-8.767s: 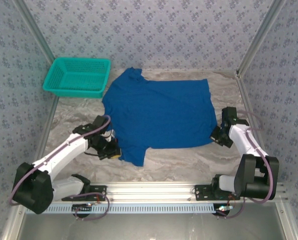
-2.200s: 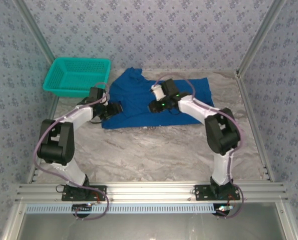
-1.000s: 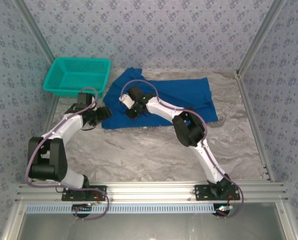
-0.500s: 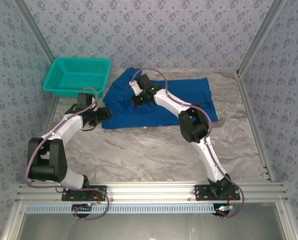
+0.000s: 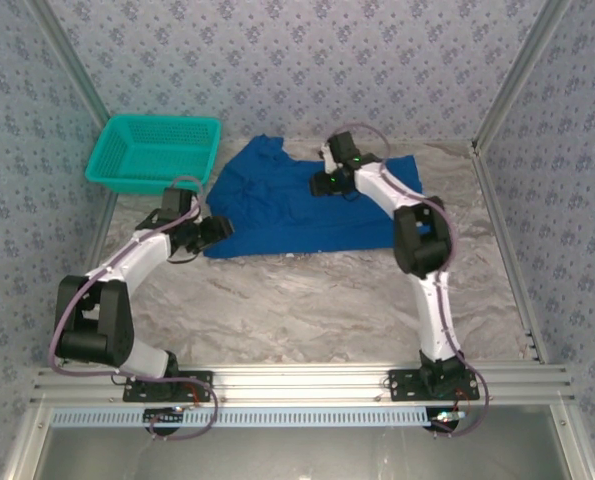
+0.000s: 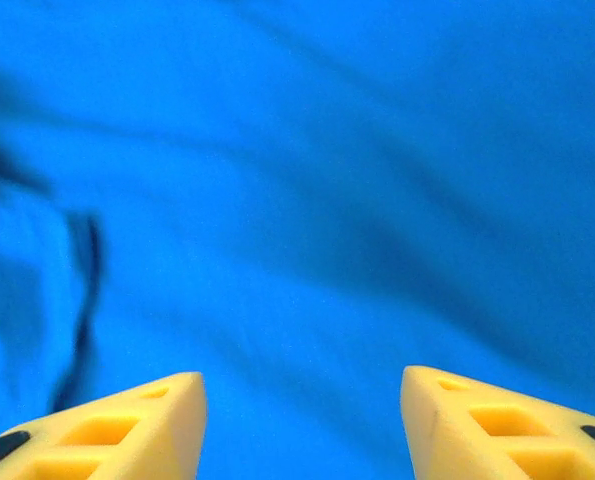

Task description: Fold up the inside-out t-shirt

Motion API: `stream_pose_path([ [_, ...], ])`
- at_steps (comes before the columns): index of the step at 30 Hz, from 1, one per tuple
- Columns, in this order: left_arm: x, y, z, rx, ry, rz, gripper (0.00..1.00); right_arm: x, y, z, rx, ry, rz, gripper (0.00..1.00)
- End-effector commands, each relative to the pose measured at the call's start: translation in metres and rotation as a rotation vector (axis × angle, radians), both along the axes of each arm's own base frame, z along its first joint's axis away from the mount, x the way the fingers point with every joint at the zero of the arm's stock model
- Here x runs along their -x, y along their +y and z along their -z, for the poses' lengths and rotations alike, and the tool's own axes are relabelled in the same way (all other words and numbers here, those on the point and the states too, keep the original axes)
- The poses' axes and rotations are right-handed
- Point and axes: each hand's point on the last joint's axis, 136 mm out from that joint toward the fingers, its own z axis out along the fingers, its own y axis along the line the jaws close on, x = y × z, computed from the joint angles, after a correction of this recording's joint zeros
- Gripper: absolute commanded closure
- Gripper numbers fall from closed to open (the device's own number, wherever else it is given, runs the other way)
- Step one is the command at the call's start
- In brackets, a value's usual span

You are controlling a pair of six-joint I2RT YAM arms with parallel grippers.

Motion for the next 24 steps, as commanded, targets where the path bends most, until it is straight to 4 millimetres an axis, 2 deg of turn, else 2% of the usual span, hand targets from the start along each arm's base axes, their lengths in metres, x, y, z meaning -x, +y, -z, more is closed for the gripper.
stream_pose_path([
  [1,-0.015,-0.031,-0.010,0.046,-0.057,0.079,0.38,0.052,-0.066,-0.041,0.043,0.019,0.077,0.44],
  [3,-0.022,-0.038,-0.001,0.046,-0.035,0.088,0.38,0.079,-0.114,-0.037,0.042,0.081,0.186,0.43],
  [6,-0.034,-0.038,0.009,0.022,-0.018,0.091,0.38,0.106,-0.165,-0.019,0.119,0.159,0.297,0.44],
  [9,-0.044,-0.036,0.019,-0.015,-0.003,0.088,0.39,0.110,-0.198,0.000,0.118,0.208,0.396,0.45],
  [14,-0.052,-0.037,0.040,-0.051,0.066,0.110,0.39,0.093,-0.225,0.032,0.142,0.270,0.461,0.48],
  [16,-0.051,-0.037,0.048,-0.059,0.102,0.117,0.39,0.097,-0.232,0.047,0.167,0.326,0.483,0.49],
  [19,-0.038,-0.030,0.064,-0.078,0.158,0.111,0.40,0.124,-0.244,0.063,0.248,0.443,0.540,0.51],
  [24,0.004,-0.023,0.092,-0.089,0.277,0.136,0.40,0.171,-0.256,0.070,0.368,0.579,0.546,0.52],
])
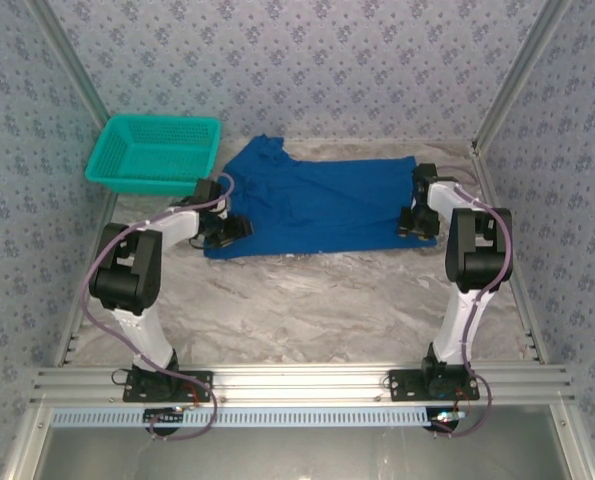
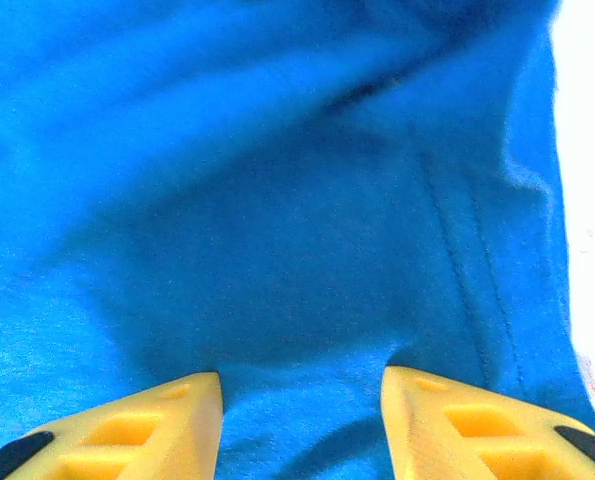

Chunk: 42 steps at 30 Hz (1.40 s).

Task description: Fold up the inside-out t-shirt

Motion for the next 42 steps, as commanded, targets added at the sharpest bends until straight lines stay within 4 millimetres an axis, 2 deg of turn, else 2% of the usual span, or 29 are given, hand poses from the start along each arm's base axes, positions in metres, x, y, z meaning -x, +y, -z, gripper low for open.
stream_pose_path([
  [1,0.041,0.012,0.021,-0.034,0.129,0.025,0.40,0.057,-0.016,0.004,0.096,0.205,0.034,0.53],
  [7,0.100,0.024,0.026,-0.069,0.215,0.036,0.41,0.103,-0.018,-0.004,0.233,0.322,-0.008,0.53],
  [10,0.142,0.023,0.029,-0.081,0.274,0.053,0.41,0.123,-0.016,-0.007,0.272,0.348,-0.012,0.52],
  [11,0.159,0.023,0.031,-0.093,0.299,0.058,0.41,0.137,-0.016,-0.004,0.282,0.378,-0.017,0.52],
  [14,0.199,0.024,0.034,-0.112,0.348,0.057,0.41,0.155,-0.010,-0.006,0.284,0.385,0.001,0.52],
  [16,0.217,0.028,0.031,-0.133,0.355,0.044,0.41,0.160,-0.002,-0.010,0.285,0.369,-0.001,0.52],
  [19,0.222,0.029,0.016,-0.141,0.312,0.011,0.40,0.173,0.003,-0.012,0.270,0.363,0.025,0.52],
  [21,0.210,0.028,0.000,-0.129,0.240,0.000,0.39,0.171,0.002,-0.017,0.270,0.330,0.034,0.52],
  [23,0.181,0.026,-0.028,-0.137,0.117,0.004,0.38,0.154,0.004,-0.032,0.252,0.250,0.036,0.50],
  [25,0.146,0.023,-0.058,-0.143,-0.007,0.014,0.37,0.118,0.013,-0.055,0.185,0.093,0.026,0.47],
  [28,0.089,0.023,-0.092,-0.121,-0.147,-0.022,0.34,0.059,0.030,-0.095,0.104,-0.145,-0.025,0.45],
  [31,0.027,0.018,-0.110,-0.066,-0.248,-0.070,0.35,0.020,0.041,-0.111,0.056,-0.270,-0.053,0.43],
  [33,-0.015,0.014,-0.105,-0.063,-0.258,-0.083,0.36,0.002,0.047,-0.116,0.043,-0.303,-0.072,0.44],
  [37,-0.079,0.000,-0.084,-0.067,-0.242,-0.062,0.38,-0.023,0.055,-0.120,0.037,-0.359,-0.099,0.45],
  [39,-0.108,-0.006,-0.076,-0.074,-0.248,-0.034,0.39,-0.037,0.080,-0.124,-0.053,-0.419,-0.164,0.46],
  [42,-0.145,-0.006,-0.067,-0.120,-0.262,-0.001,0.41,-0.059,0.135,-0.136,-0.206,-0.543,-0.307,0.46],
])
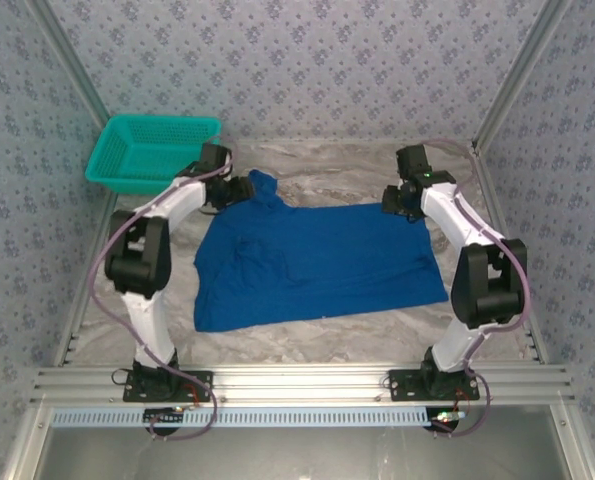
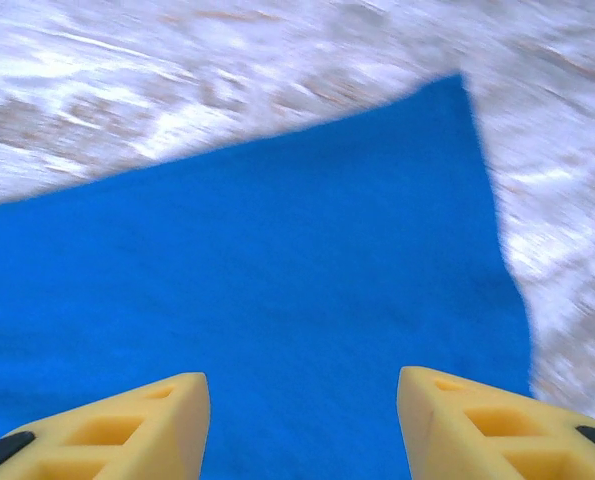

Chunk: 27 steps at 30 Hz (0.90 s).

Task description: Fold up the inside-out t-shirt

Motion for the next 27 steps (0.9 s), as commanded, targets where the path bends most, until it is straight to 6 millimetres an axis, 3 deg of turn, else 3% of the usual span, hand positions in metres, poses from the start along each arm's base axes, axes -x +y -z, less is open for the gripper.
stream_pose_path([
  [1,-0.034,0.001,-0.004,-0.058,-0.040,0.060,0.42,-0.029,0.071,-0.020,-0.153,-0.155,-0.235,0.46],
  [6,-0.075,0.002,0.018,-0.115,-0.019,0.083,0.43,-0.044,0.159,-0.010,-0.292,-0.194,-0.423,0.46],
  [9,-0.089,0.000,0.034,-0.098,0.005,0.083,0.43,-0.054,0.212,-0.001,-0.382,-0.231,-0.489,0.45],
  [12,-0.100,-0.009,0.043,-0.052,0.024,0.099,0.43,-0.068,0.250,0.009,-0.441,-0.267,-0.505,0.45],
  [19,-0.112,-0.023,0.046,0.024,0.029,0.121,0.45,-0.102,0.295,0.044,-0.519,-0.287,-0.484,0.45],
  [27,-0.110,-0.026,0.055,0.047,0.042,0.140,0.48,-0.116,0.329,0.073,-0.555,-0.225,-0.515,0.47],
])
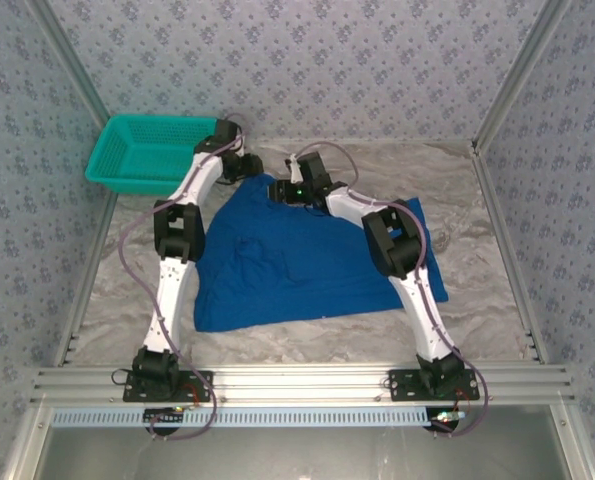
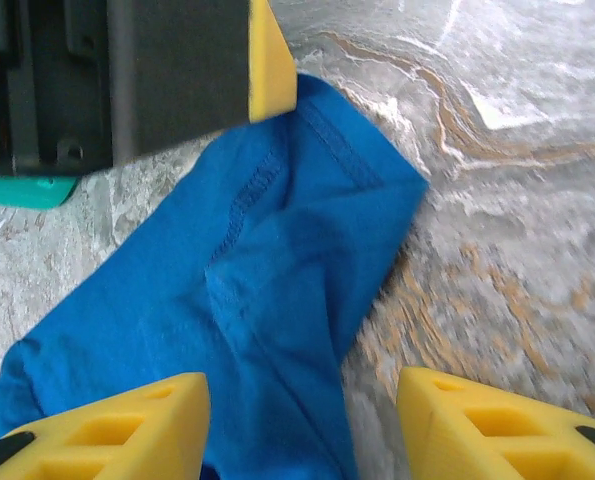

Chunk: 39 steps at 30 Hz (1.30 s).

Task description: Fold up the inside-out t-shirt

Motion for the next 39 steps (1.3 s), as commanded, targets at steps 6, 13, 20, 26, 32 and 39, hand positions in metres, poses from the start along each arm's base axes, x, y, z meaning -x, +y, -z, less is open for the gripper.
stream_pose_path([
  [6,0.007,-0.001,0.016,0.011,0.049,0.022,0.49,0.000,0.032,0.015,-0.001,0.091,-0.034,0.54],
  [13,0.003,0.000,0.020,0.039,0.050,0.018,0.57,-0.007,0.022,0.016,0.048,0.098,0.013,0.78],
  [20,-0.002,0.000,0.024,0.072,0.054,0.001,0.64,-0.018,0.015,0.001,-0.007,0.101,0.035,0.89],
  [26,-0.005,0.004,0.015,0.134,0.061,-0.014,0.51,-0.030,-0.005,-0.023,-0.067,0.078,0.086,0.92],
  [32,-0.009,0.004,-0.002,0.150,0.028,-0.011,0.42,-0.041,-0.032,-0.029,-0.092,0.074,0.138,0.96],
  [39,-0.009,0.008,-0.008,0.154,0.024,-0.013,0.40,-0.052,-0.061,-0.024,-0.115,0.091,0.195,0.87],
])
